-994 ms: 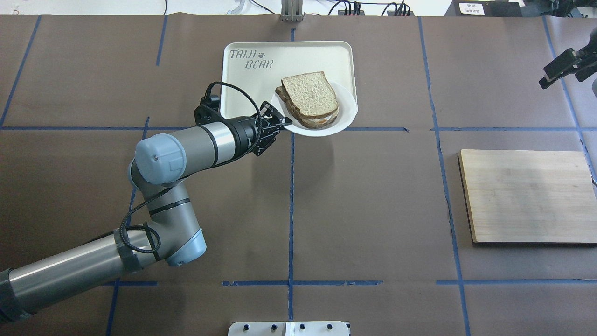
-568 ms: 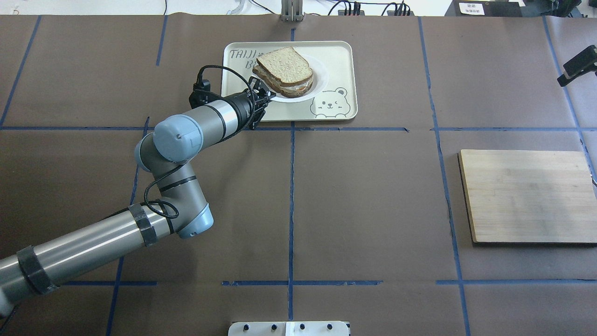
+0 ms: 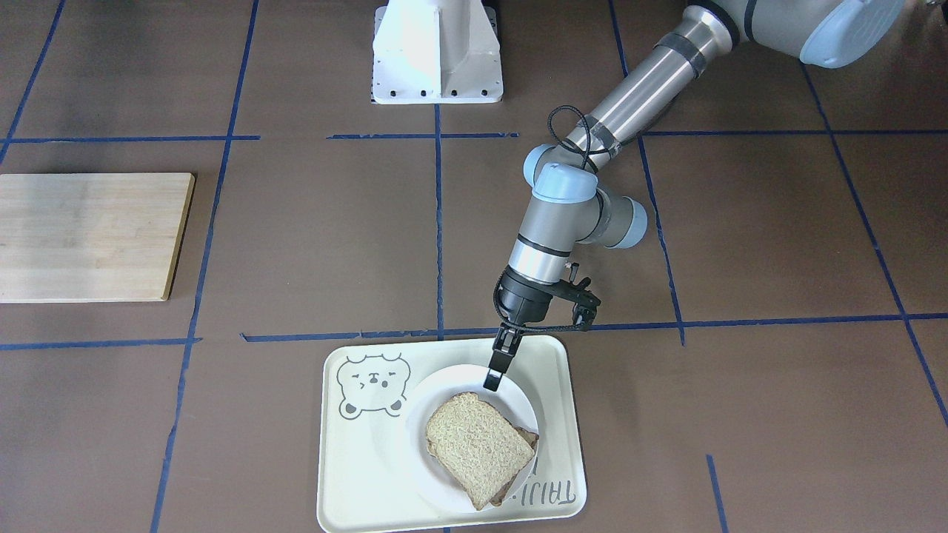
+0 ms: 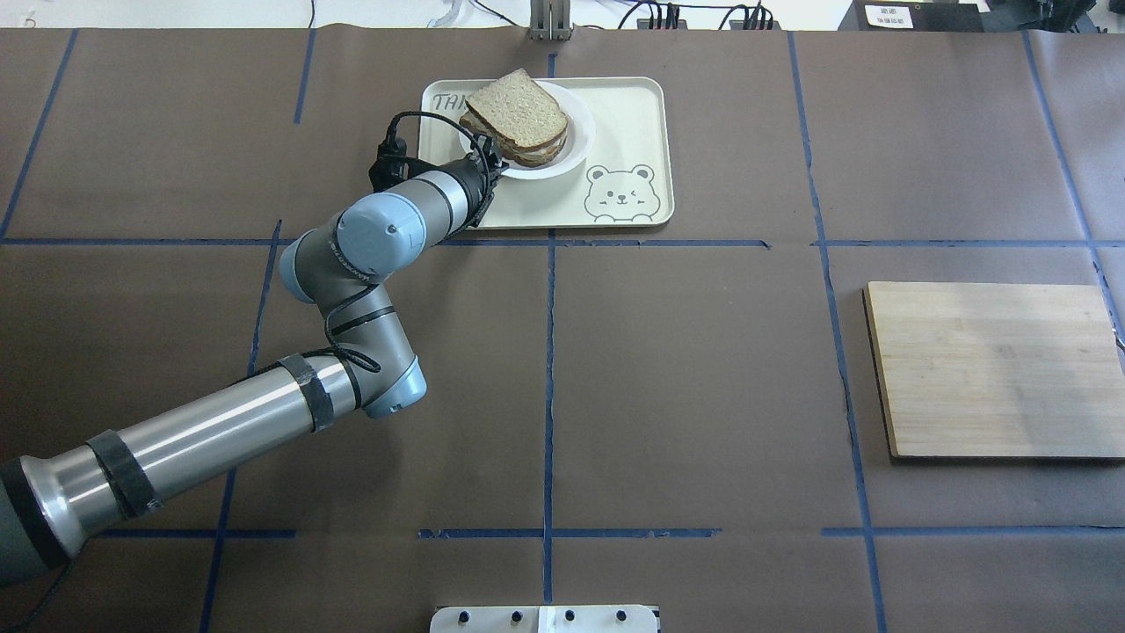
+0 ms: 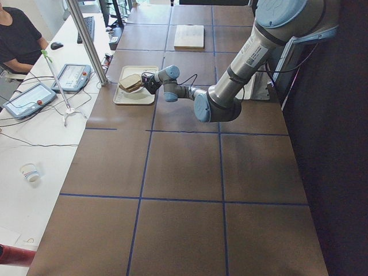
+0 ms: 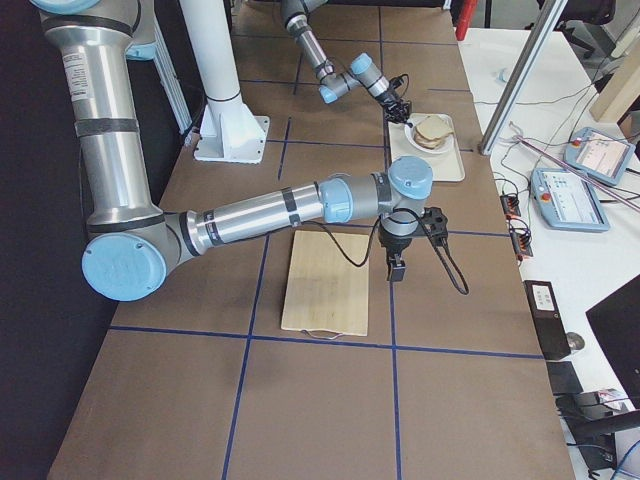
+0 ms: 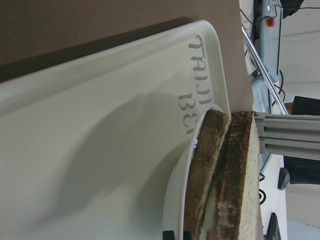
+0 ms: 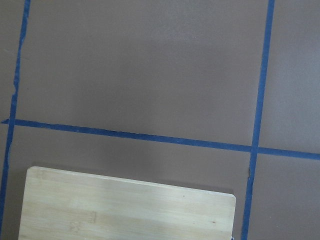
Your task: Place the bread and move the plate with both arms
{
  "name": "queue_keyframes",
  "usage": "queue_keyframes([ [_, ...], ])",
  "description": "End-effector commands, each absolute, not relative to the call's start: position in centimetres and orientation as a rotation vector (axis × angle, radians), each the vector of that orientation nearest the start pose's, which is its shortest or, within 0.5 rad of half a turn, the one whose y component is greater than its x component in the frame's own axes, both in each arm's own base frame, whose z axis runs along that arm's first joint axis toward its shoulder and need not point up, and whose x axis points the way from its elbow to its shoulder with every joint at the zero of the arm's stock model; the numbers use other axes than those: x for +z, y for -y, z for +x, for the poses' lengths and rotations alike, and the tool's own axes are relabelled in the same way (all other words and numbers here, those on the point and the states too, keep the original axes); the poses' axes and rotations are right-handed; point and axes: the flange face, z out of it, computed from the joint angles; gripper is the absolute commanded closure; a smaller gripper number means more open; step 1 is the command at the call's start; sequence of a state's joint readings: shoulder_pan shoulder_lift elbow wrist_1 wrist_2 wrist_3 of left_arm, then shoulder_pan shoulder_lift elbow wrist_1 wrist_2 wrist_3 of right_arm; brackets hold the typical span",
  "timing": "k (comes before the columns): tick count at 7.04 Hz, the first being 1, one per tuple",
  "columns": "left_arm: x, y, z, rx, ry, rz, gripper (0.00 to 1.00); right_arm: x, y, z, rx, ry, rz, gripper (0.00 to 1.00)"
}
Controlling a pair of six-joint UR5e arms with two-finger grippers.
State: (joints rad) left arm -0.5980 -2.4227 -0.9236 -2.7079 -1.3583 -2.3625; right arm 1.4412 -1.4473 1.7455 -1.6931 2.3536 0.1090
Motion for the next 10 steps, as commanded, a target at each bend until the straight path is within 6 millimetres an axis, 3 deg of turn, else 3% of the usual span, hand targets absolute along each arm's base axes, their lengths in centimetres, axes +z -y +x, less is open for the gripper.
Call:
queue_keyframes([
  [1,28.3,58.9,59.2,-1.202,-1.454,0.107,0.35,52.3,53.9,-0.5,-0.083,0.794,0.070,0.00],
  [2,27.5,58.9,57.4,-1.130,-1.436,0.085,0.00,52.3,53.9,-0.5,-0.083,0.794,0.070,0.00],
  [3,26.6,59.0,54.0,-1.111,-1.383,0.027,0.00,52.3,53.9,-0.5,-0.083,0.794,0.070,0.00],
  [4,24.9,59.3,48.7,-1.103,-1.320,-0.026,0.00,52.6,54.0,-0.5,-0.081,0.792,0.066,0.00],
  [5,23.3,58.4,45.0,-0.964,-1.235,0.045,0.00,52.9,53.8,-0.3,-0.081,0.790,0.064,0.00],
  [6,24.2,56.5,41.8,-0.832,-1.109,0.139,0.00,54.1,53.0,-0.3,-0.122,0.787,0.061,0.00],
  [8,26.6,53.9,34.3,-0.541,-0.879,0.222,0.00,57.9,49.6,2.5,-0.113,0.790,0.036,0.00],
  [10,31.1,55.2,26.6,-0.341,-0.780,0.107,0.00,61.1,46.2,5.0,-0.108,0.824,0.021,0.00],
])
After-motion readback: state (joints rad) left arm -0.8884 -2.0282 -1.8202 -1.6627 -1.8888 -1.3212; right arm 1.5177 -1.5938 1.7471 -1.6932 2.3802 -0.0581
